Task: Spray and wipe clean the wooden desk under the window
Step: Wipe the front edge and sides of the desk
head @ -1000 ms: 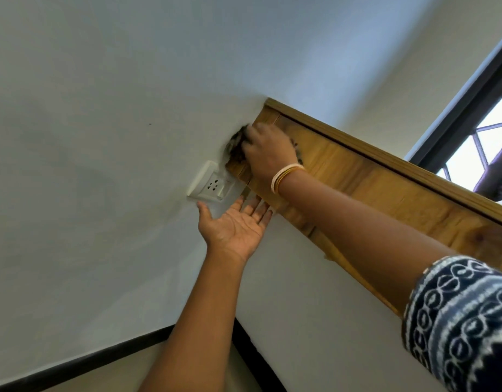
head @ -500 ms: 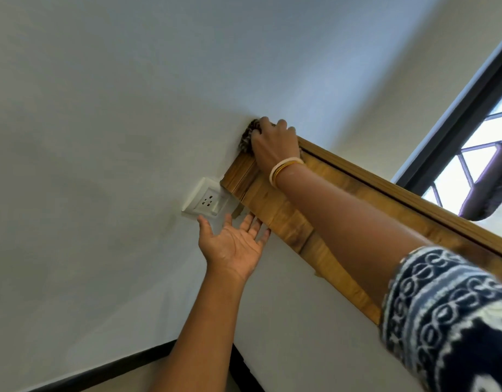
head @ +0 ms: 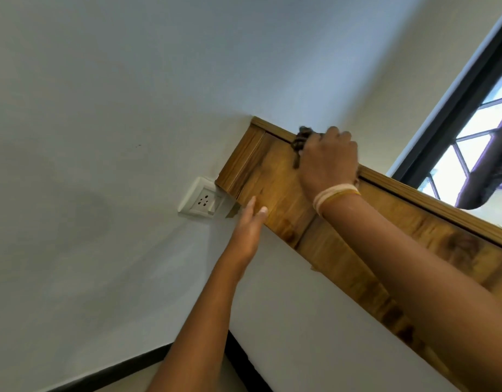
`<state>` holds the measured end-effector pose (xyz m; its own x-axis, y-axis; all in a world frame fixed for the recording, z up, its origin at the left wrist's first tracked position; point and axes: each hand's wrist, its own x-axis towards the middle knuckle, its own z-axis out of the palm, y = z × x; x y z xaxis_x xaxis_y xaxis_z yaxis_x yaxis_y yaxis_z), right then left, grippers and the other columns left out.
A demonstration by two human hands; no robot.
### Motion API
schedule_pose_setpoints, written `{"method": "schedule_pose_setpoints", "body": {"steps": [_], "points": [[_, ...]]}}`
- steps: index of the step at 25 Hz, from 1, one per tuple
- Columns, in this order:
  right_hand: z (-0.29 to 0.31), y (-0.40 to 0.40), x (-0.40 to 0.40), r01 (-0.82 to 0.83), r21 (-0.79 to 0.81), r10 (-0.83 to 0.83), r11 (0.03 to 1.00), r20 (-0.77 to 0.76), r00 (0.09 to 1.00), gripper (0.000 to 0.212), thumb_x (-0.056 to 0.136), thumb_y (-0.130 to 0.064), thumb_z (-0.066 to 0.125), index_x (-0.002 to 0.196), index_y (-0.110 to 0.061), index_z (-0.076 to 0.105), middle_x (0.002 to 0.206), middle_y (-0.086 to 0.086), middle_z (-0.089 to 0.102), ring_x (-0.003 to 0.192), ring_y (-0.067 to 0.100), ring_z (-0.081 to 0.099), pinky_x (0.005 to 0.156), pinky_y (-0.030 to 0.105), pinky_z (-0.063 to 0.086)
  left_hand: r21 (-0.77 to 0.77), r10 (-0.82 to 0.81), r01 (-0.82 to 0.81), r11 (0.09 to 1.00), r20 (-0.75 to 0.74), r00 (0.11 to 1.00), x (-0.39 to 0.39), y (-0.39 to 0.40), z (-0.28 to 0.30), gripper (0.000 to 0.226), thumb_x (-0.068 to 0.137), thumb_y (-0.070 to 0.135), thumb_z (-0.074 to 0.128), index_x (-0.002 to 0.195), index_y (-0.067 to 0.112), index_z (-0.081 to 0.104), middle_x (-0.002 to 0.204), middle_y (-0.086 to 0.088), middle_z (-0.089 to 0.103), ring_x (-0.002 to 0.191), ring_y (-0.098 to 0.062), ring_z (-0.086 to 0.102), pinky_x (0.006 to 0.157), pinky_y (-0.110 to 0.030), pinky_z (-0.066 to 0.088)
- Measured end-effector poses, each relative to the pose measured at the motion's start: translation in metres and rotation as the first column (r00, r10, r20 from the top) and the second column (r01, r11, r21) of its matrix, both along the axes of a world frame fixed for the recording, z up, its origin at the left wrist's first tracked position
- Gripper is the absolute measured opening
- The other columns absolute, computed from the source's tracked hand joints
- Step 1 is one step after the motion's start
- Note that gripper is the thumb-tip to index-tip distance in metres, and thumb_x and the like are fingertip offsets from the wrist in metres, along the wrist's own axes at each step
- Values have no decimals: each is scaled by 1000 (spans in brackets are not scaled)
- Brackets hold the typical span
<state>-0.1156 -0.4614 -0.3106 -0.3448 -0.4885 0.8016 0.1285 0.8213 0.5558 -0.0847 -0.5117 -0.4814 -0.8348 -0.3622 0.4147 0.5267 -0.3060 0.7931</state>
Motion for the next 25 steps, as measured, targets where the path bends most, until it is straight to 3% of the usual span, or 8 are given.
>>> {"method": "schedule_pose_setpoints", "body": {"steps": [4,7,10,16,21,25], "points": [[10,-83,-38,82,102,-89,991,70,994,26,99,-17,44,120,-9,57,114,15,57,105,33,55,72,38,41,-75,23,-22,997,10,1000,-16,4,-2,67,101,32,46,154,38,5,164,2,4,150,-21,10,117,-43,19],[15,-118,-52,95,215,-124,972,122,985,32,96,-9,41,125,-7,56,116,15,59,107,34,57,72,36,44,-137,53,-55,989,-20,998,-28,6,-9,70,101,33,45,152,42,-3,164,3,-6,150,-20,4,120,-47,16],[20,-115,-51,7,236,-39,972,131,991,30,99,-16,42,123,-8,60,116,11,62,108,32,57,79,37,47,-196,98,-94,976,8,995,-30,4,-6,72,101,34,45,153,39,-4,164,1,-6,151,-20,3,121,-47,15],[24,-45,-20,-104,131,79,986,188,979,28,101,-27,44,116,-14,64,113,8,61,106,30,58,71,36,37,-356,241,-205,912,60,969,-9,-2,4,65,101,36,43,155,32,8,164,-2,8,150,-23,7,119,-52,17],[20,70,37,-118,46,109,992,172,979,29,100,-33,46,112,-14,65,109,9,61,100,32,58,69,35,34,-545,397,-397,739,-124,909,42,28,40,59,101,36,39,153,34,13,163,4,9,151,-18,5,117,-59,15],[13,170,92,-146,34,141,989,121,983,35,99,-41,45,110,-13,65,103,11,63,92,34,60,70,38,43,-747,433,-472,468,-271,859,85,74,86,56,103,31,34,154,30,11,164,6,3,151,-16,2,117,-60,7]]}}
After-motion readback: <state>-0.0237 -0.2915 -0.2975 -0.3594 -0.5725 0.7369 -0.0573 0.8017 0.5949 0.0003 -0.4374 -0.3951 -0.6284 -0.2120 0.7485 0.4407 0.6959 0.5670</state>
